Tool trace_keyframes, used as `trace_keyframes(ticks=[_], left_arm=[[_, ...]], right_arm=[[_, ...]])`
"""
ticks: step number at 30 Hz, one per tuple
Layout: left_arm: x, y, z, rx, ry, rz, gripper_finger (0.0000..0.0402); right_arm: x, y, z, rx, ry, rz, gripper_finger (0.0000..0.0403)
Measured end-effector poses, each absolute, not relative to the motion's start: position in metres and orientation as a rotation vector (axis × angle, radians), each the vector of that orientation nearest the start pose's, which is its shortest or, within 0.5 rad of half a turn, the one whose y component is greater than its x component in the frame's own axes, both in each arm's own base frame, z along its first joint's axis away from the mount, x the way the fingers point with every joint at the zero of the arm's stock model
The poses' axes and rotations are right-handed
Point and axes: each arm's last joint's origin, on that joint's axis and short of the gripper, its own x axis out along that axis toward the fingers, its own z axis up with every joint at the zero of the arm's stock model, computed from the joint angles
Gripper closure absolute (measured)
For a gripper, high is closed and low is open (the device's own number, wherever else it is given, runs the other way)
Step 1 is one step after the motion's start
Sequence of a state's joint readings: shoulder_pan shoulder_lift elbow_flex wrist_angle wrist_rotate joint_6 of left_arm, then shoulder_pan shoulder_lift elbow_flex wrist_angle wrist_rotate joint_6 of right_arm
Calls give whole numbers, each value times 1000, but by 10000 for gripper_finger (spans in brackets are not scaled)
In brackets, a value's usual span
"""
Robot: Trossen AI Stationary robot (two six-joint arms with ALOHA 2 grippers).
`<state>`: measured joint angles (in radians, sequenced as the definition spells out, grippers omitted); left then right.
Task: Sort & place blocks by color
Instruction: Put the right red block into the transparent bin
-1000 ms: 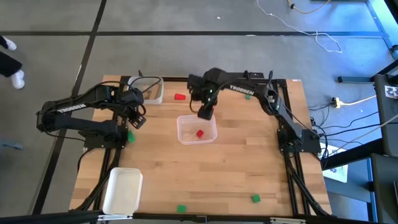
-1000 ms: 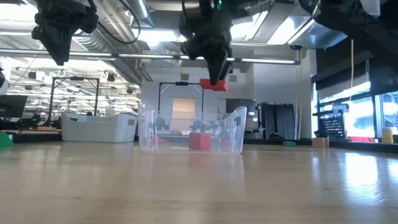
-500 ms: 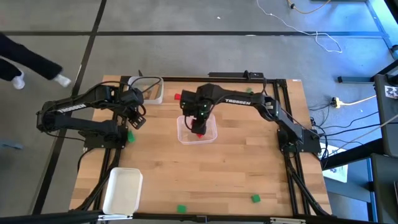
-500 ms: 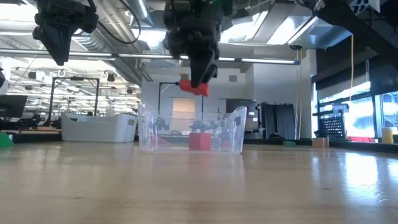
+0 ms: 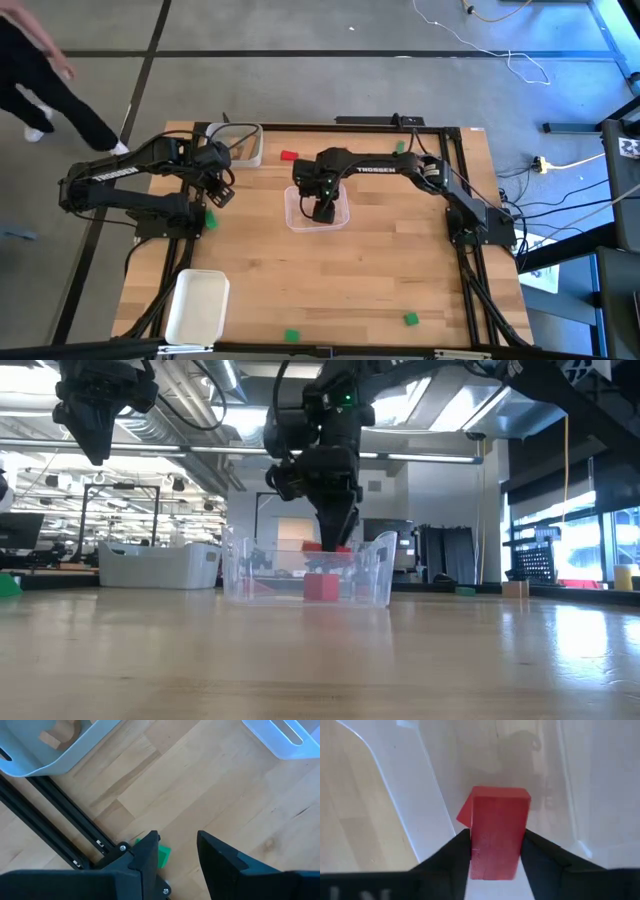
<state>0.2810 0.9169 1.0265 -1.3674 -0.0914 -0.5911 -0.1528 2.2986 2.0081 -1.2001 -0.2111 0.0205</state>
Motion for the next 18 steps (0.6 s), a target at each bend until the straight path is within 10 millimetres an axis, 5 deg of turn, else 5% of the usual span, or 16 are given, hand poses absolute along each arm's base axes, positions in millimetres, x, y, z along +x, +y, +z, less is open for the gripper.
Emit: trace_keyframes(ticks=[5, 11, 18], left_arm=[[120, 37, 308, -625, 1132, 687, 273], [121, 37, 308, -635, 1135, 676, 273], [121, 37, 308, -663, 1129, 669, 273]], right_arm=[[450, -63, 189, 289, 1475, 31, 177], [452, -64, 190, 284, 1458, 32, 169], [458, -66, 218, 250, 1378, 50, 167]])
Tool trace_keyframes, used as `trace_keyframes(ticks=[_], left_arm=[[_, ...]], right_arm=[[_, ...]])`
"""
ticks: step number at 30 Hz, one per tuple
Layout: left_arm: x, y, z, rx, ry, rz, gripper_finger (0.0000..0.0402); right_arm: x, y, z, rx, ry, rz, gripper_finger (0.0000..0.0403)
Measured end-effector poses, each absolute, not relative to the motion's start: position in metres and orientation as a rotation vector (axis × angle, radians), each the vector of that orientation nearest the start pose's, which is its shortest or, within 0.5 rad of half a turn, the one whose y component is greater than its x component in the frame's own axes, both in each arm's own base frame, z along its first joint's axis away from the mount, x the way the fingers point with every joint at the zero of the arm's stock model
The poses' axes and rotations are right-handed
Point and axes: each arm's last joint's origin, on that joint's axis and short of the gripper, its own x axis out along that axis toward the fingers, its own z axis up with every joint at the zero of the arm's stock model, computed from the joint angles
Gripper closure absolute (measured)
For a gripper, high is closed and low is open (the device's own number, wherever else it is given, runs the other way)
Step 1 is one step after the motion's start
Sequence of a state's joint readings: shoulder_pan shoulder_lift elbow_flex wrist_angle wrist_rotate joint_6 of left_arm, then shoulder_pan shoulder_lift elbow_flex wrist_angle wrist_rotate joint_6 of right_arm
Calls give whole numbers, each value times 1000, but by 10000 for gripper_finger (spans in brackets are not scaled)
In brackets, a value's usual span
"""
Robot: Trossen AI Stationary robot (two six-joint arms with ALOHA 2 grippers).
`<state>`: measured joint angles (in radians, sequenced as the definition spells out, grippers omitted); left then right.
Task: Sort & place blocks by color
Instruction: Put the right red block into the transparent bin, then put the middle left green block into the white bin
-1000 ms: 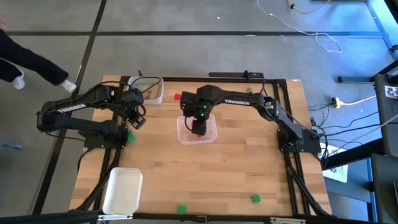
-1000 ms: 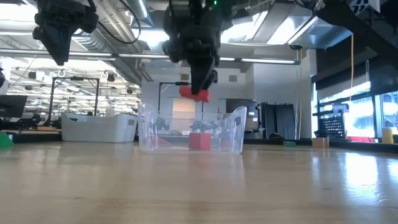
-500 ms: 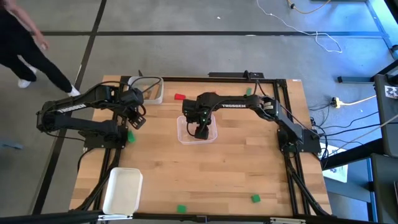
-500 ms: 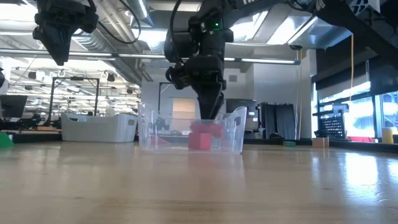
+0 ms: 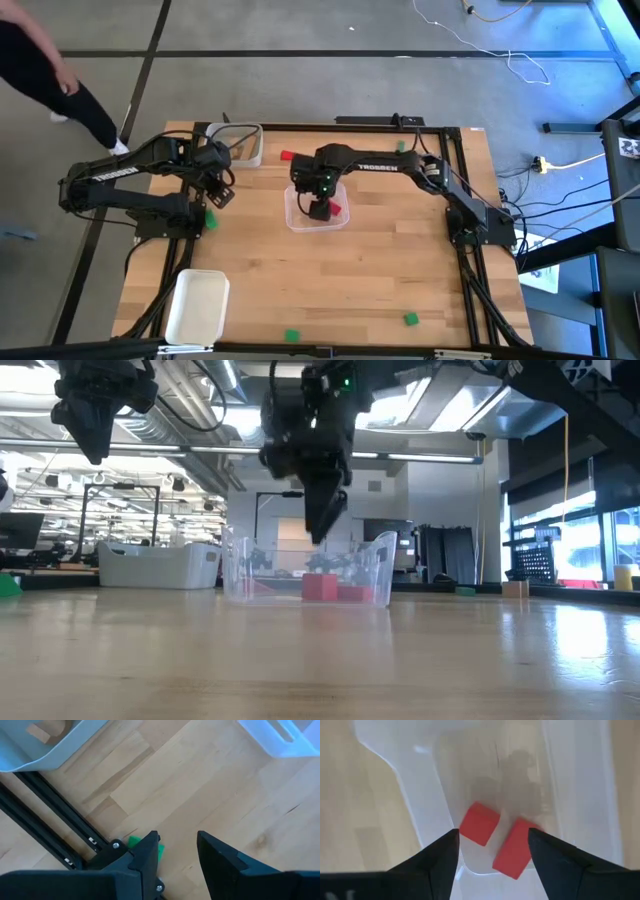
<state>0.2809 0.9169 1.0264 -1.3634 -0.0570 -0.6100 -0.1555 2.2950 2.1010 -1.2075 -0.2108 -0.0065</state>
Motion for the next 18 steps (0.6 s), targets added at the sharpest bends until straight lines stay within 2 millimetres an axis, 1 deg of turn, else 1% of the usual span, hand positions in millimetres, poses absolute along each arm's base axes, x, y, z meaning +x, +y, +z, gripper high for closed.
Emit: trace_keyframes(ticks=[6, 9, 13, 15, 18], left_arm=[[130, 39, 311, -677, 1029, 653, 273], [135, 41, 313, -586, 995, 584, 273], [140, 42, 317, -363, 977, 448, 273], [143, 43, 318, -316, 952, 432, 273], [151, 48, 318, -295, 923, 439, 273]], right_arm=[[463, -71, 258, 172, 1271, 54, 166], [461, -78, 277, 123, 1237, 15, 166], [450, -88, 295, 82, 1227, -63, 166], [442, -93, 304, 72, 1239, -104, 166], [430, -98, 317, 74, 1250, -135, 166]])
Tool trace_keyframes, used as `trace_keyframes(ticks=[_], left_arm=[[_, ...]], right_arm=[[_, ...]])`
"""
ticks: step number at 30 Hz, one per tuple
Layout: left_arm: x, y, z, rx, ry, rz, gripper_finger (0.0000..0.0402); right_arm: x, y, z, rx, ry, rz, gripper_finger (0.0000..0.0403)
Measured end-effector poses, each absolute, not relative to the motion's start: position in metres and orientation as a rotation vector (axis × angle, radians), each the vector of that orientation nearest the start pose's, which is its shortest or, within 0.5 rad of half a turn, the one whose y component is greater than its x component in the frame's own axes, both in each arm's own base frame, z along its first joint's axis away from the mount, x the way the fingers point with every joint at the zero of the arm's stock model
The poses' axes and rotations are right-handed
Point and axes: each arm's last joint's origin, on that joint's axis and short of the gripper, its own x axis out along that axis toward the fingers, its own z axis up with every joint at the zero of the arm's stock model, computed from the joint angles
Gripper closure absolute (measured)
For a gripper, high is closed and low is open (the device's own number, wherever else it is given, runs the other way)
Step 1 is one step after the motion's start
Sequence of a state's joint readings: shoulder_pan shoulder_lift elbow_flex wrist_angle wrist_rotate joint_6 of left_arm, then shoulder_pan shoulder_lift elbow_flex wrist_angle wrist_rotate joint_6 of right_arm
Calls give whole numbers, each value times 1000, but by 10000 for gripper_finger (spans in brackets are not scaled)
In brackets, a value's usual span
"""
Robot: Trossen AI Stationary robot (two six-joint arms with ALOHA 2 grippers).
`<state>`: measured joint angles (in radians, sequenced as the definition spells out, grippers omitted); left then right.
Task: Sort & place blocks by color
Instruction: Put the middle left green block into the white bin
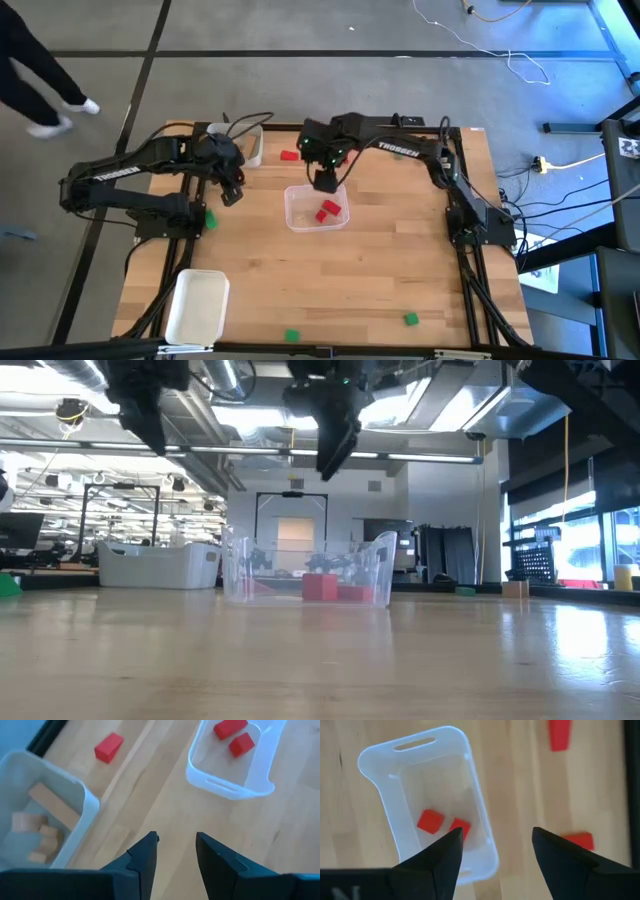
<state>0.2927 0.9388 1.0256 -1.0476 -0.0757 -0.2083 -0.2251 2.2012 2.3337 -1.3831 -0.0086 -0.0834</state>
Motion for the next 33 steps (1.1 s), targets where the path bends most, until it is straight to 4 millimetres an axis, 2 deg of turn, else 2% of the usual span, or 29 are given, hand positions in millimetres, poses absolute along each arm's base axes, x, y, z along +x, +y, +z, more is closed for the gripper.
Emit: trace_keyframes(ticks=[5, 11, 18, 21, 24, 28, 33], left_arm=[[160, 54, 313, -307, 953, 440, 273], [173, 56, 303, -296, 1015, 400, 273], [185, 60, 297, -306, 1023, 400, 273], [184, 59, 299, -306, 1008, 401, 273], [185, 60, 299, -307, 1008, 401, 273], [185, 60, 299, -307, 1000, 402, 273], [185, 60, 299, -330, 999, 414, 273]], right_arm=[[408, -103, 343, 87, 1241, -157, 166], [373, -98, 373, 122, 1282, -183, 166], [343, -91, 411, 129, 1172, -220, 166], [325, -88, 429, 137, 1115, -244, 166], [308, -88, 444, 120, 1066, -336, 166], [284, -92, 448, 118, 1068, -492, 166], [257, -92, 426, 181, 1071, -622, 166]])
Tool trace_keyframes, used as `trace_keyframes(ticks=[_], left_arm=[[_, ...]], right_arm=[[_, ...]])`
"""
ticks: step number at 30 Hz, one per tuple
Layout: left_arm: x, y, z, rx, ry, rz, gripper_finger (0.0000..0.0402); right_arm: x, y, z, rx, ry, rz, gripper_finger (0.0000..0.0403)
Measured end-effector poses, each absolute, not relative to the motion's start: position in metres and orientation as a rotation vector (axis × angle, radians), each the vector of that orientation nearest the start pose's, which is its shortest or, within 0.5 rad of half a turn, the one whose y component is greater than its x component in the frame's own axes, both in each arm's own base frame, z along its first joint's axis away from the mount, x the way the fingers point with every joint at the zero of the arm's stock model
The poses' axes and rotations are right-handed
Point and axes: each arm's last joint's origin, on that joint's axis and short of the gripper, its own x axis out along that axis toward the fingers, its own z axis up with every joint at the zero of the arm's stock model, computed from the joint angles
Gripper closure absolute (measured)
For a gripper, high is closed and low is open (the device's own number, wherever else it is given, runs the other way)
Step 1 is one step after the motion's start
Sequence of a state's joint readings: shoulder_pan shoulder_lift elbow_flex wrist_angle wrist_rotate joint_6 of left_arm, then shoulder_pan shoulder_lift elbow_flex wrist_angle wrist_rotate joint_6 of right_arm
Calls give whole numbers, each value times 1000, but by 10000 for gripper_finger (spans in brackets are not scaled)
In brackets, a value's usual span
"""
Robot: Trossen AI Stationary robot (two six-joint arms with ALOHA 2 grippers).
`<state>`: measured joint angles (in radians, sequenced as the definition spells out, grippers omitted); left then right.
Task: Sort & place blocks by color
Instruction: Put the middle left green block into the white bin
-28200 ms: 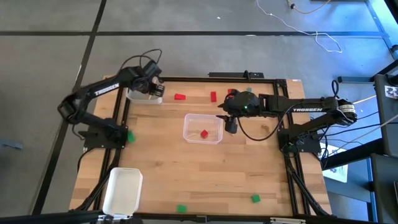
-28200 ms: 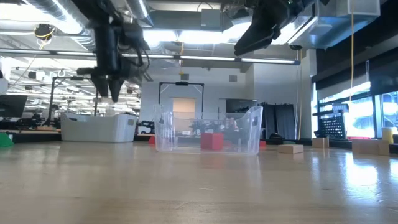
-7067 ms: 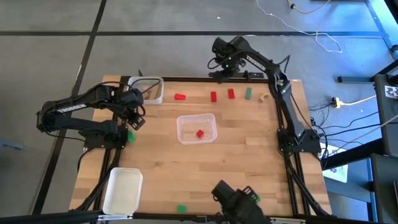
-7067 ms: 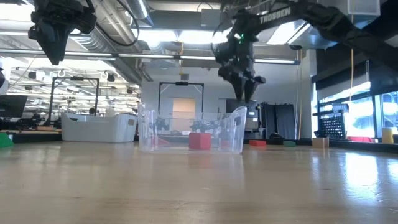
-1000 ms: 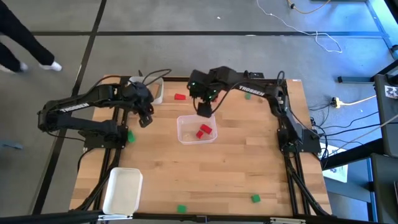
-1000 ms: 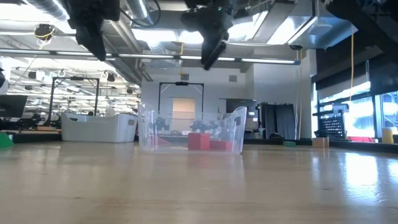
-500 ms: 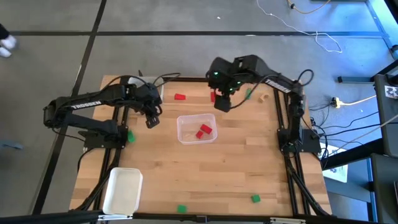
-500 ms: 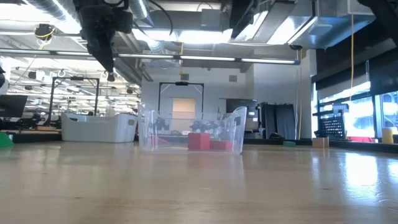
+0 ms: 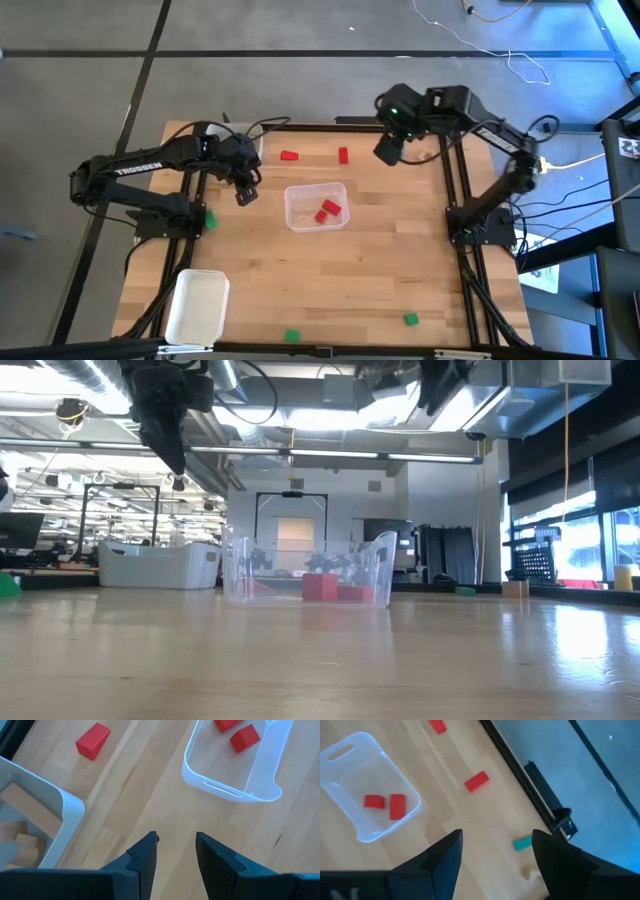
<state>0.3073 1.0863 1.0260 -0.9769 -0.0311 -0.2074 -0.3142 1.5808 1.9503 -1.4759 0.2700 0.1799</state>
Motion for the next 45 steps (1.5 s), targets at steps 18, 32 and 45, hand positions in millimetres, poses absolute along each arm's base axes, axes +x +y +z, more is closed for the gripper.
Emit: trace_keyframes(ticks=[18, 32, 45], left_arm=[[159, 29, 287, -901, 1270, 695, 273], [160, -18, 236, -946, 1214, 899, 273], [140, -30, 181, -844, 1249, 991, 273]], right_arm=[[223, -76, 323, 387, 968, -542, 166], [232, -79, 319, 286, 897, -480, 166], [235, -79, 321, 296, 859, -463, 166]])
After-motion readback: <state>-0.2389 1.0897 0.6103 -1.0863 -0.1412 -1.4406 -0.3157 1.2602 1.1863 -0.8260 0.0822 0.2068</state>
